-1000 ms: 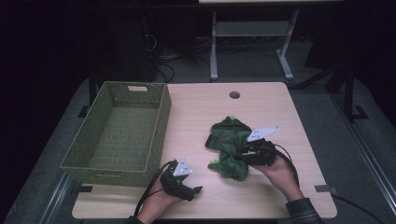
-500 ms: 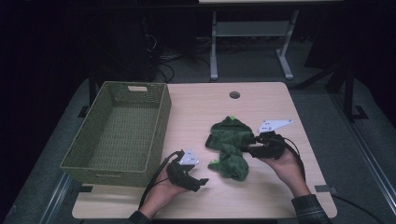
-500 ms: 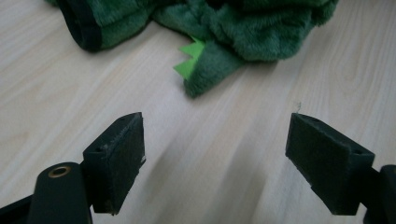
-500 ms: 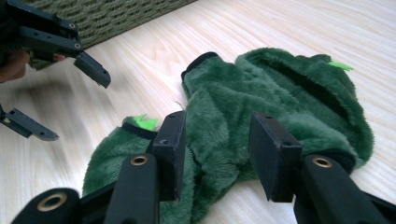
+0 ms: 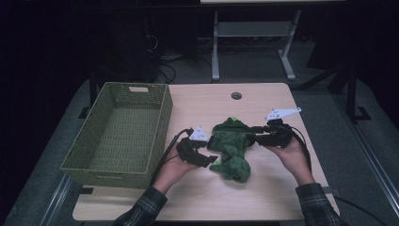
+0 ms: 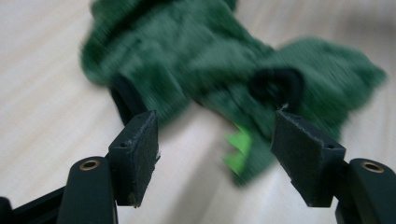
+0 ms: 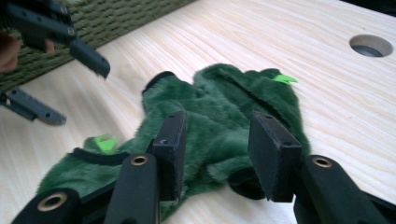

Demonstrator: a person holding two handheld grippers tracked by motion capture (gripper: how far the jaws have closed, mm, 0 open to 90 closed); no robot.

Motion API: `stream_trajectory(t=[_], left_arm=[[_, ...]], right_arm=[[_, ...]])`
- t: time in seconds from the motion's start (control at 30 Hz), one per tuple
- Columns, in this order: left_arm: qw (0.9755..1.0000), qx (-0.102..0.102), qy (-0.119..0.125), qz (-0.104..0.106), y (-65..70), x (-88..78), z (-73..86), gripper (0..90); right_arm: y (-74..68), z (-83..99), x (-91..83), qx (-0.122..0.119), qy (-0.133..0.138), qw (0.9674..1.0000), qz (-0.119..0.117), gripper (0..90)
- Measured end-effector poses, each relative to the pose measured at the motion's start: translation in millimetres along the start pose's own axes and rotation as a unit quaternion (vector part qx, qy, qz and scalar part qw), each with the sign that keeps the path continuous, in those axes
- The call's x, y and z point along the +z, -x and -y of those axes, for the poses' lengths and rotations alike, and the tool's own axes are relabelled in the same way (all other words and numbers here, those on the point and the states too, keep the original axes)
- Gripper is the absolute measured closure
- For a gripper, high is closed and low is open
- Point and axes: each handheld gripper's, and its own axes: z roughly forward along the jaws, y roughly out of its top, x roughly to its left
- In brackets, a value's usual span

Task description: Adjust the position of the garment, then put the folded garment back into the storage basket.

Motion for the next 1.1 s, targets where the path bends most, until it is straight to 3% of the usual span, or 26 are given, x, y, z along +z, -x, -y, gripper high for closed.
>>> stream_trajectory(t=[0.13,0.27,0.4,0.47,0.57,0.63,0.7,0.77,0.93,1.1], left_arm=[[1.0000,0.002,0.008,-0.004,-11.4,8.4,-16.1,33.4],[0.9999,-0.006,0.012,-0.004,-23.0,20.8,-28.1,33.9],[0.9999,-0.006,0.007,-0.011,-37.2,31.0,-36.4,34.0],[0.9998,-0.009,0.003,-0.017,-45.1,35.3,-38.8,34.4],[0.9996,-0.011,-0.008,-0.026,-58.7,39.9,-41.7,35.6],[0.9995,-0.020,0.003,-0.025,-65.5,42.7,-42.2,36.3],[0.9995,-0.022,-0.001,-0.021,-72.3,47.4,-43.7,37.9],[0.9995,-0.024,0.003,-0.022,-76.4,52.3,-44.9,38.5],[0.9995,-0.021,-0.019,-0.011,-86.0,70.1,-42.3,40.4],[0.9992,-0.024,-0.030,0.000,-92.7,83.6,-35.6,44.7]], right_arm=[[7.4,-5.2,2.7,0.009,0.011,0.9999,0.002,56.7],[18.3,-12.3,8.1,0.009,0.001,0.9999,0.010,56.3],[31.1,-17.5,15.7,0.017,-0.006,0.9997,0.018,54.7],[37.0,-17.3,20.4,0.017,0.003,0.9996,0.024,54.7],[45.1,-18.4,29.2,0.022,-0.009,0.9993,0.027,54.4],[47.7,-19.7,35.6,0.025,-0.013,0.9993,0.025,54.4],[47.3,-20.3,40.8,0.026,-0.018,0.9992,0.025,54.5],[46.9,-19.9,44.8,0.020,-0.024,0.9989,0.034,54.6],[55.4,-11.8,58.8,0.029,-0.048,0.9979,0.033,53.5],[59.8,-4.2,72.8,0.023,-0.076,0.9962,0.037,54.7]])
